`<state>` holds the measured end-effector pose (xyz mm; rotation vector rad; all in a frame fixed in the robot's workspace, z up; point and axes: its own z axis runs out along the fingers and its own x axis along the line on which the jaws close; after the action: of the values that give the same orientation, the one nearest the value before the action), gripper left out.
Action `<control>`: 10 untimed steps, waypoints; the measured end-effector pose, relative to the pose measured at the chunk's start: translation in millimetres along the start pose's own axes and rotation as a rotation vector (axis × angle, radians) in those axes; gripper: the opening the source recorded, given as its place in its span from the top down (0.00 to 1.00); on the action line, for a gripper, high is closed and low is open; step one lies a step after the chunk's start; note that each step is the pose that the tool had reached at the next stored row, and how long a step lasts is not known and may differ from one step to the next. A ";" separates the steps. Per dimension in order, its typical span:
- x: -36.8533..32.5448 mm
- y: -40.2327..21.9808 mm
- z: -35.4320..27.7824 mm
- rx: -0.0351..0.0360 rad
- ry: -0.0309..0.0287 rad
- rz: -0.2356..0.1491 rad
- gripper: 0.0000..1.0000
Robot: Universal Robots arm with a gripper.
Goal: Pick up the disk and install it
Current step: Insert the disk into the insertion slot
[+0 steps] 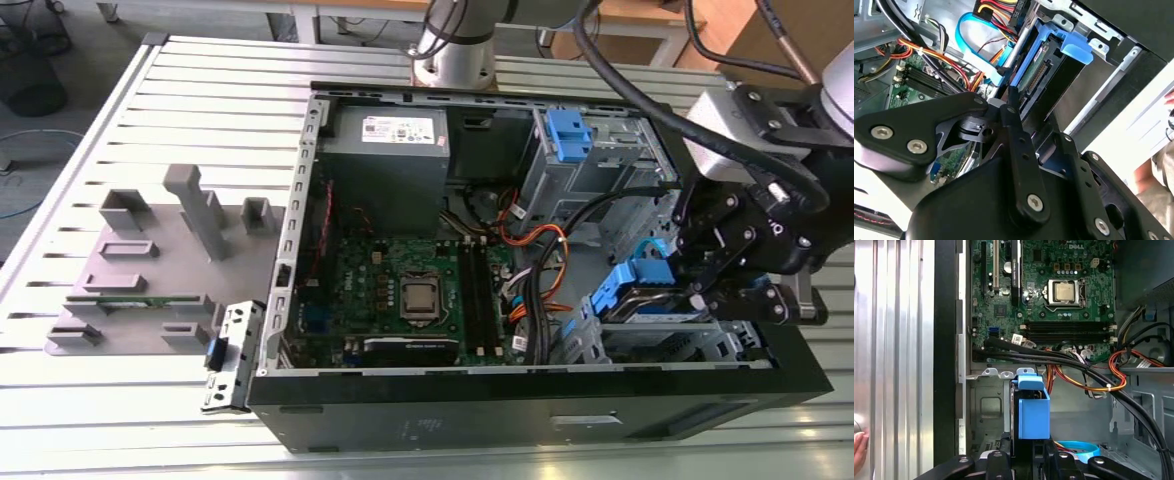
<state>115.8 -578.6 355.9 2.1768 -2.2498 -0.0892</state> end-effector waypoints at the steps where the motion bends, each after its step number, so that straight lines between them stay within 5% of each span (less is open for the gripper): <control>1: 0.0 -0.1 1.8 0.0000 0.0003 0.000 0.65; 5: 0.3 -0.4 8.5 0.0001 0.0012 0.000 0.65; 10: 0.3 -0.4 8.9 0.0000 0.0014 0.000 0.65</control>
<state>115.8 -578.6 347.0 2.1761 -2.2492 -0.0876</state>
